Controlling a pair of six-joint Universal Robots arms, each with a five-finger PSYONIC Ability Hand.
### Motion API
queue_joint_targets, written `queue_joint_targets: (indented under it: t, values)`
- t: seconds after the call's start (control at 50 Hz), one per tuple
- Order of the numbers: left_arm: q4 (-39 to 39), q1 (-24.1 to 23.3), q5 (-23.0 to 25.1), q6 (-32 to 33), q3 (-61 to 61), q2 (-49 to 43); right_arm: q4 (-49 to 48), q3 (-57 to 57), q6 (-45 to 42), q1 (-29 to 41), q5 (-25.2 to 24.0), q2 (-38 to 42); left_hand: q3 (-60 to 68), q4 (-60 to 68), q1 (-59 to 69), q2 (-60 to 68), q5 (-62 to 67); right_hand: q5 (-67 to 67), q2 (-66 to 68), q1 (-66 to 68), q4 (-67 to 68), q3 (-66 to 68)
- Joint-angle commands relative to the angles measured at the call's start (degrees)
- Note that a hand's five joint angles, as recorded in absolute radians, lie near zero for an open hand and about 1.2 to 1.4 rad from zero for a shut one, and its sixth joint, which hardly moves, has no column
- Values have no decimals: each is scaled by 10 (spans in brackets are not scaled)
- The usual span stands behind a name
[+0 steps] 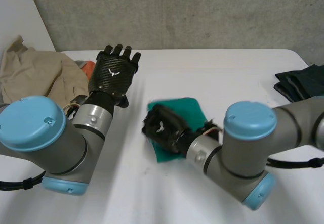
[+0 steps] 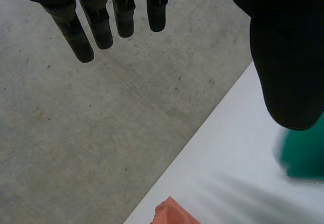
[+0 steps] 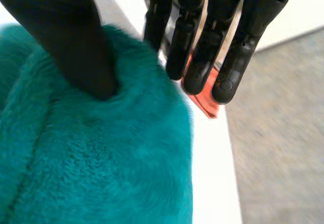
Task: Fold the laundry.
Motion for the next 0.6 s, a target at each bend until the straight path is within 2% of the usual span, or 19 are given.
queue_joint_targets:
  t: [0.02,0.08,0.1,0.14,0.18,0.22,0.32,0.38,0.46,0.6]
  values:
    - [0,-8,-14,-3,20,-4,5,-5,108,-16,42,-15,-20,-16,-10,-16,-27,-442,-434,-344,-441,-440]
    - [-5,-21,-15,-8,38,-11,7,-10,219,-53,81,-45,-18,-14,-8,-14,-25,-442,-434,-344,-441,-440]
    - [-14,-37,-14,-17,53,-22,9,-10,305,-76,96,-72,-11,-7,-1,-8,-18,-442,-434,-344,-441,-440]
    - [-28,-54,-15,-30,71,-35,12,-8,393,-94,106,-95,-4,-1,5,-1,-12,-442,-434,-344,-441,-440]
    - [-59,-75,-15,-59,105,-53,33,-12,496,-116,99,-115,-2,1,7,1,-10,-442,-434,-344,-441,-440]
    - [-87,-85,-17,-85,128,-64,69,-20,541,-132,84,-115,-4,0,5,-1,-12,-442,-434,-344,-441,-440]
    - [-196,-99,-21,-189,216,-120,170,-78,554,-158,29,-59,3,6,12,6,-5,-442,-434,-344,-441,-440]
    - [-255,-103,-22,-231,259,-158,212,-122,553,-161,23,-14,8,11,17,11,0,-442,-434,-344,-441,-440]
    - [-314,-103,-25,-243,289,-205,246,-162,542,-164,23,34,11,15,21,14,4,-442,-434,-344,-441,-440]
    - [-346,-98,-64,-240,294,-247,267,-193,486,-165,33,94,8,11,17,11,0,-442,-434,-344,-441,-440]
